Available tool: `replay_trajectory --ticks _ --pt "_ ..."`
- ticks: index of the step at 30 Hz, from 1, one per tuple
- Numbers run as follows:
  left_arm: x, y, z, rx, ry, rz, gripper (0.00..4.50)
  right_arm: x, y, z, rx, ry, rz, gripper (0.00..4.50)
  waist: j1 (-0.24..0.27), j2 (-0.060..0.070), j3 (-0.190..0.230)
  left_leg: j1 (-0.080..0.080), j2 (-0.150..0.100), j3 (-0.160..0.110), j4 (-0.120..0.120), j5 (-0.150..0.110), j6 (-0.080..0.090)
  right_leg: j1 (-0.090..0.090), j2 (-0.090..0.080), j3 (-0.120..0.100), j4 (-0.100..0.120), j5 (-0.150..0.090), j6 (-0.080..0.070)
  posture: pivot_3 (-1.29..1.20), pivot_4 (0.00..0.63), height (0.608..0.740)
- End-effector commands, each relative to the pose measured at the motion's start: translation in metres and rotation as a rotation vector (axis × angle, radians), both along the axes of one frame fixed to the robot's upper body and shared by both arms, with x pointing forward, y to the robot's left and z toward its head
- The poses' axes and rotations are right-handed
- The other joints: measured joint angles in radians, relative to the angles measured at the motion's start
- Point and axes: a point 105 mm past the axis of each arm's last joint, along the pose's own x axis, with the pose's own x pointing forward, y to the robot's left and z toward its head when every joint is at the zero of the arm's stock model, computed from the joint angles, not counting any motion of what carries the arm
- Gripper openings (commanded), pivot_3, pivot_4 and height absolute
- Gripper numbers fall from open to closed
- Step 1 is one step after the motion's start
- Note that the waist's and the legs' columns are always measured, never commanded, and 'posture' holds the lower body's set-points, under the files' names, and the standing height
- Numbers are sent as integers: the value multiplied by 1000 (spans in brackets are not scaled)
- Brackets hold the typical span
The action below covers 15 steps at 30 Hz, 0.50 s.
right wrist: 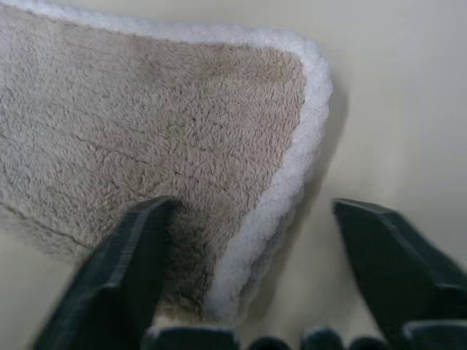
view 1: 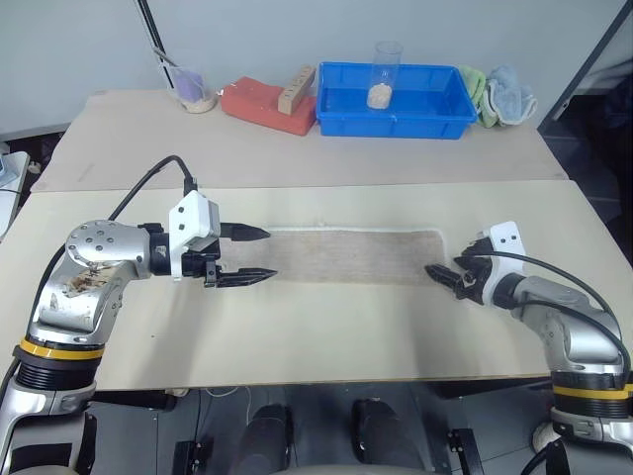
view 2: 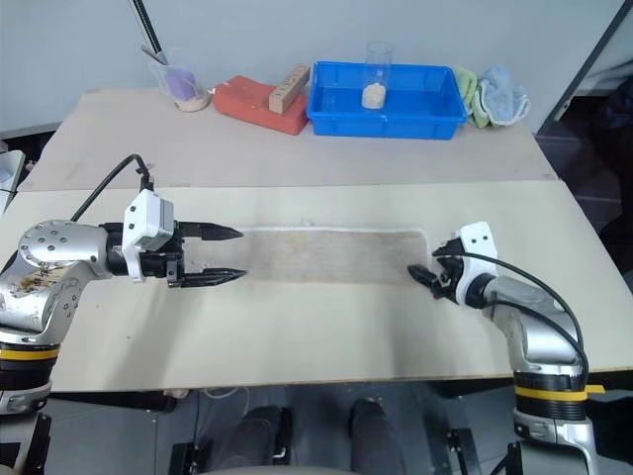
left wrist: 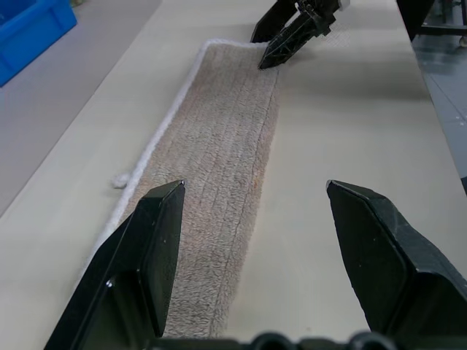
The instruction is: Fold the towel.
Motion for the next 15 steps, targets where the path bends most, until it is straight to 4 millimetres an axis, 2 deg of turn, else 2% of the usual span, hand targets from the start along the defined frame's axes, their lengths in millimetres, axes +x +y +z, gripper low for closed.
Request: replay_trajectory --ticks 1,5,8,12,15 --pt "-1 1 8 -11 -31 -4 3311 -4 12 -6 13 28 31 2294 0 0 0 0 0 0 0 0 0 0 0 0 0 0 0 0 150 740" --pt "-5 2 6 -25 -18 -5 3311 -5 15 -7 17 26 36 917 -2 0 0 1 0 0 0 0 0 0 0 0 0 0 0 0 150 740" --pt "-8 5 1 -19 -8 -4 3311 0 3 1 -6 -14 -12 19 -2 0 0 1 0 0 0 0 0 0 0 0 0 0 0 0 150 740" --pt "-11 6 -1 -19 -3 0 3311 2 -24 14 -37 -40 -58 19 2 0 0 0 0 0 0 0 0 0 0 0 0 0 0 0 150 740" --pt "-13 7 0 -27 -3 -2 3311 -1 -52 34 -68 -52 -48 19 14 0 0 0 -1 1 0 0 0 1 -2 0 -1 0 0 0 150 740"
